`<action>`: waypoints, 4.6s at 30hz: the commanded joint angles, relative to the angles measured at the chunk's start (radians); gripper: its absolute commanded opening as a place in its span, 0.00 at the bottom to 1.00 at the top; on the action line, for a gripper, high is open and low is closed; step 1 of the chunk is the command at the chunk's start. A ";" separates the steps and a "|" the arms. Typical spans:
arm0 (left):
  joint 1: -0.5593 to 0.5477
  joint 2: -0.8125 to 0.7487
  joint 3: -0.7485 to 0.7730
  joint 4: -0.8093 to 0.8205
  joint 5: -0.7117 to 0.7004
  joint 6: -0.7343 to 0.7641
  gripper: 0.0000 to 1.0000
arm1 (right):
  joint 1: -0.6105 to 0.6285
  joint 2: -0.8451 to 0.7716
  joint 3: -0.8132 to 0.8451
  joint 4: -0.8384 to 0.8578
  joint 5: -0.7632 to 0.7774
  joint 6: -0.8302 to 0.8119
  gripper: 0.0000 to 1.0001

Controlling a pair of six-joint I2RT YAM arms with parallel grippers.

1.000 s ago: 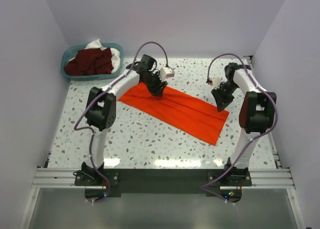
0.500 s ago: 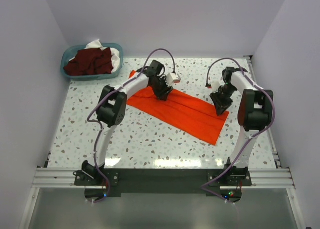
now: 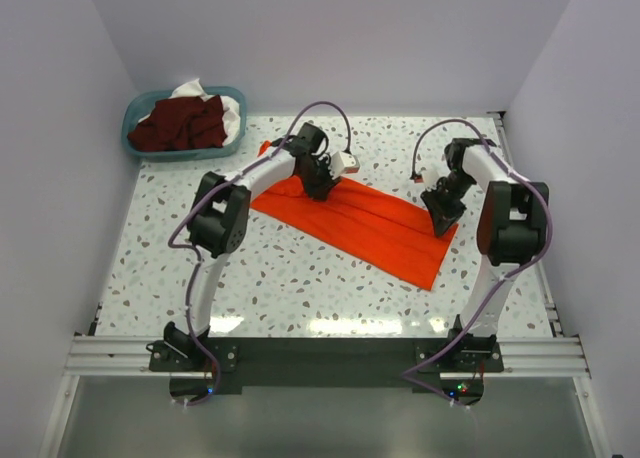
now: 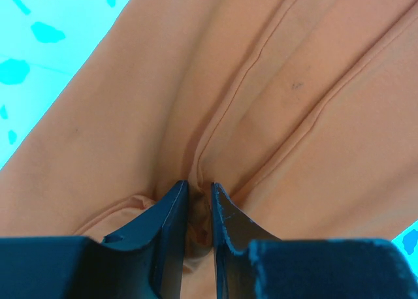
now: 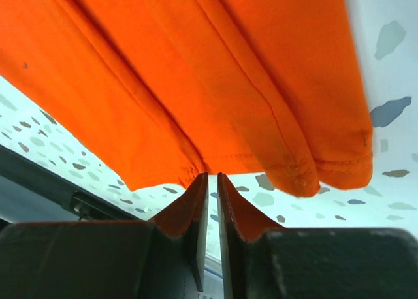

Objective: Fold and stack the t-shirts
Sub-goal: Fold the tshirt

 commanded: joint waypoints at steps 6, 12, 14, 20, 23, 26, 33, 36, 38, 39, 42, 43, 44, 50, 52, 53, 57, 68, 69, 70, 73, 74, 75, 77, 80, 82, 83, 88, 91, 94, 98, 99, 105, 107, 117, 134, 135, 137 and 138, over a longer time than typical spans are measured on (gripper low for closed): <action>0.006 -0.072 -0.008 -0.019 0.014 0.057 0.18 | 0.001 -0.106 -0.030 -0.033 -0.018 -0.037 0.12; 0.006 -0.067 -0.005 -0.018 0.004 0.062 0.06 | -0.013 -0.113 0.014 0.124 0.090 0.047 0.38; 0.006 -0.067 -0.005 -0.018 -0.003 0.064 0.03 | -0.018 -0.091 0.034 0.139 0.128 0.059 0.43; 0.009 -0.066 -0.005 -0.024 -0.024 0.070 0.02 | -0.021 -0.016 0.063 0.140 0.156 0.044 0.40; 0.012 -0.066 -0.005 -0.026 -0.024 0.071 0.01 | -0.021 0.004 0.059 0.127 0.139 0.038 0.37; 0.018 -0.063 -0.005 -0.026 -0.024 0.070 0.01 | -0.021 0.013 0.036 0.121 0.133 0.029 0.34; 0.035 -0.076 -0.005 -0.033 -0.003 0.067 0.00 | -0.019 -0.024 0.013 0.094 0.102 0.006 0.22; 0.041 -0.083 -0.008 -0.036 0.007 0.070 0.00 | -0.019 -0.042 0.011 0.067 0.081 -0.004 0.17; 0.043 -0.086 -0.011 -0.039 0.013 0.071 0.00 | -0.019 -0.048 0.001 0.055 0.073 -0.010 0.09; 0.047 -0.087 -0.013 -0.041 0.017 0.077 0.00 | -0.021 -0.050 -0.004 0.054 0.068 -0.013 0.07; 0.055 -0.098 -0.017 -0.046 0.042 0.077 0.00 | -0.021 -0.065 -0.032 0.049 0.038 -0.025 0.00; 0.057 -0.103 -0.020 -0.050 0.048 0.079 0.00 | -0.021 -0.077 -0.039 0.046 0.013 -0.033 0.00; 0.058 -0.112 -0.022 -0.052 0.054 0.088 0.00 | -0.019 -0.083 -0.055 0.041 0.003 -0.037 0.00; 0.070 -0.139 -0.057 -0.090 0.076 0.154 0.00 | -0.016 -0.117 -0.117 0.021 -0.050 -0.074 0.00; 0.070 -0.135 -0.054 -0.140 0.074 0.189 0.08 | -0.013 -0.117 -0.128 0.012 -0.056 -0.082 0.00; 0.070 -0.130 -0.051 -0.160 0.077 0.232 0.14 | -0.010 -0.114 -0.131 0.008 -0.059 -0.083 0.03; 0.070 -0.142 -0.047 -0.202 0.095 0.258 0.35 | -0.005 -0.105 -0.116 -0.032 -0.080 -0.109 0.19; 0.173 -0.251 -0.050 -0.001 0.191 -0.129 0.39 | -0.001 -0.085 0.053 0.000 -0.146 -0.028 0.21; 0.187 -0.245 -0.044 0.008 0.169 -0.160 0.37 | 0.001 -0.067 0.063 0.009 -0.139 -0.022 0.20; 0.199 -0.238 -0.039 0.002 0.162 -0.175 0.36 | 0.004 -0.036 0.074 0.032 -0.133 -0.004 0.20; 0.230 -0.213 -0.048 -0.009 0.068 -0.243 0.34 | 0.019 0.025 0.126 0.070 -0.107 0.024 0.18; 0.234 -0.202 -0.060 -0.013 0.028 -0.274 0.34 | 0.024 0.039 0.135 0.077 -0.085 0.025 0.17; 0.236 -0.196 -0.068 -0.021 0.007 -0.291 0.35 | 0.025 0.051 0.143 0.078 -0.074 0.021 0.16; 0.235 -0.178 -0.092 -0.029 -0.047 -0.338 0.35 | 0.057 0.080 0.149 0.092 -0.047 0.019 0.14; 0.236 -0.150 -0.132 -0.038 -0.114 -0.406 0.35 | 0.090 0.097 0.131 0.106 0.007 0.006 0.13; 0.238 -0.129 -0.139 -0.059 -0.157 -0.418 0.34 | 0.116 0.099 0.091 0.121 0.044 -0.007 0.11; 0.236 -0.110 -0.154 -0.058 -0.183 -0.418 0.34 | 0.126 0.094 0.073 0.129 0.051 -0.013 0.11; 0.236 -0.040 -0.136 -0.061 -0.222 -0.397 0.33 | 0.163 0.021 -0.067 0.153 0.078 -0.051 0.10; 0.231 0.025 -0.081 -0.061 -0.214 -0.371 0.33 | 0.206 -0.037 -0.197 0.147 0.067 -0.070 0.10; 0.210 0.202 0.109 -0.117 -0.219 -0.309 0.33 | 0.260 -0.106 -0.278 0.140 0.041 -0.067 0.11; 0.182 0.368 0.494 -0.162 -0.207 -0.204 0.35 | 0.366 -0.174 -0.331 0.123 -0.055 -0.045 0.15; 0.179 0.370 0.510 -0.101 -0.198 -0.191 0.38 | 0.398 -0.183 -0.331 0.121 -0.085 -0.021 0.16; 0.193 0.119 0.245 0.340 -0.106 -0.218 0.48 | 0.521 -0.209 -0.194 0.058 -0.260 0.064 0.18; 0.210 0.022 0.195 0.410 -0.054 -0.268 0.51 | 0.521 -0.228 -0.165 0.051 -0.240 0.050 0.18; 0.231 -0.214 0.063 0.271 -0.006 -0.338 0.56 | 0.521 -0.139 -0.193 0.089 -0.019 -0.086 0.10; 0.308 -0.342 -0.200 0.068 0.042 -0.395 0.50 | 0.760 0.048 -0.200 0.175 -0.223 0.032 0.06; 0.308 -0.340 -0.200 0.060 0.040 -0.393 0.50 | 0.775 0.056 -0.191 0.181 -0.244 0.057 0.07; 0.307 -0.336 -0.206 0.040 0.043 -0.387 0.49 | 0.827 0.085 -0.150 0.193 -0.324 0.081 0.07; 0.308 -0.334 -0.208 0.034 0.043 -0.383 0.49 | 0.844 0.093 -0.133 0.204 -0.352 0.113 0.08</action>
